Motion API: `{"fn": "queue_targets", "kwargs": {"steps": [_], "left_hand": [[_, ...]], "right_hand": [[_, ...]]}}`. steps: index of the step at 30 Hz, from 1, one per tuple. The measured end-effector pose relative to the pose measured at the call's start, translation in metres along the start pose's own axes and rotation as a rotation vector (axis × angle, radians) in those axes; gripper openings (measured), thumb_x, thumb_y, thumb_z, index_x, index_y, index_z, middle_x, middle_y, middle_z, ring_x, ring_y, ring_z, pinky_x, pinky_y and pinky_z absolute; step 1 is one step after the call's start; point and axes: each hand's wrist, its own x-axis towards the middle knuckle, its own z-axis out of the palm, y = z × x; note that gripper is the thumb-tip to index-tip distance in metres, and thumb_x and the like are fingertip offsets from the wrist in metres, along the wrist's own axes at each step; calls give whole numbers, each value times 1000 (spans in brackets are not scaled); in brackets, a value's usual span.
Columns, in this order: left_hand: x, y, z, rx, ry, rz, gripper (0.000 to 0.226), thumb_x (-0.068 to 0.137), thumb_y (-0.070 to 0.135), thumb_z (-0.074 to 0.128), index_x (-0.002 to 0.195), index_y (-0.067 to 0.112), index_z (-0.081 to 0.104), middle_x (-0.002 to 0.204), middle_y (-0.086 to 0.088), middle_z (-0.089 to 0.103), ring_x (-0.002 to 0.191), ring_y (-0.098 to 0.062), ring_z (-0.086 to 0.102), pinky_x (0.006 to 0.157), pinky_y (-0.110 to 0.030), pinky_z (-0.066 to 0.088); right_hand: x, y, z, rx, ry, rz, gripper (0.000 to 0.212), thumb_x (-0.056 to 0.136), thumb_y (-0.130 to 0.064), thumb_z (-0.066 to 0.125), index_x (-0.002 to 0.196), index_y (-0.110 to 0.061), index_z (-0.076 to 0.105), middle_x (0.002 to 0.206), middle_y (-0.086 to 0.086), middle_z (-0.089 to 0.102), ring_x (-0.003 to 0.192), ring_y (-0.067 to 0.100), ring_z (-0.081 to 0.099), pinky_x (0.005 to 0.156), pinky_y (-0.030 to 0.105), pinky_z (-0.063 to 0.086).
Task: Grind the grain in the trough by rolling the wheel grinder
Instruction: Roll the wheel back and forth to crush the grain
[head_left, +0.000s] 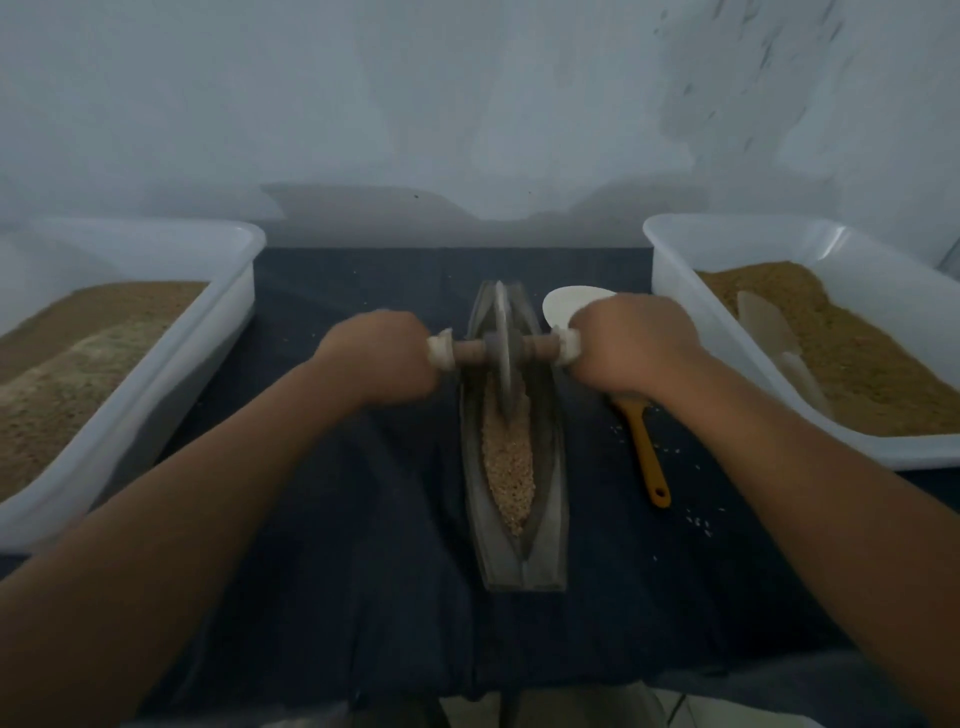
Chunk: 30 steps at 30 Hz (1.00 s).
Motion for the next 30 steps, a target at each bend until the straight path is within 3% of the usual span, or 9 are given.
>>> {"fn": "queue_targets", "kwargs": {"steps": [4,6,9,12,15,18,22,26,30], "left_hand": [[16,0,9,-58,93,-76,30,83,50,62,73,21,63,74,0,64,65,-19,60,58,-33,48],[-1,3,11,-52,81,-59,27,82,47,63,72,22,63,74,2,64,65,-18,61,59,-32,49],[-43,2,11,43,77,55,25,74,47,61,67,23,59,66,7,61,59,-14,58,52,-27,41],[-78,-2,13,78,121,167,27,68,52,56,62,25,56,55,9,55,51,-8,52,47,-22,33],[-67,2,15,57,70,93,29,73,52,57,63,24,58,60,9,58,55,-12,56,50,-25,38],[-31,10,9,42,124,-34,27,79,47,59,68,22,60,70,4,62,62,-19,59,59,-31,47],[-14,15,-3,33,137,-54,27,79,47,59,72,22,61,77,2,64,70,-25,62,68,-36,56],[-59,11,5,129,154,82,25,77,47,58,66,24,55,66,8,56,60,-20,54,57,-30,43],[-92,2,14,181,283,209,26,69,47,58,56,29,45,50,13,43,43,-6,38,46,-20,21]], "right_hand": [[16,-5,8,-141,196,-9,31,77,-41,70,60,-29,47,60,-7,48,53,12,41,52,28,35],[1,-7,3,-70,204,-31,33,82,-41,71,61,-28,48,61,-9,47,56,12,46,53,28,36],[-40,-5,-5,73,-155,-18,26,87,-48,67,69,-30,60,68,-7,60,67,11,62,57,29,44],[-78,-2,-12,140,-379,-42,30,77,-57,60,64,-31,65,60,-7,64,54,4,61,44,21,37],[-69,-4,-4,11,-176,-31,36,86,-60,57,64,-32,58,62,-8,58,55,5,53,46,25,32],[-31,-9,4,-10,59,22,31,88,-55,53,71,-29,57,71,-7,57,61,12,49,58,31,42],[-13,-10,0,19,80,48,32,84,-52,46,70,-25,57,67,-6,56,62,15,51,58,32,40],[-62,-9,-1,39,-126,22,26,87,-50,60,69,-30,61,68,-9,60,62,10,58,50,27,36],[-108,-10,5,26,72,-41,34,80,-61,51,60,-33,50,52,-14,45,45,0,41,43,22,21]]}}
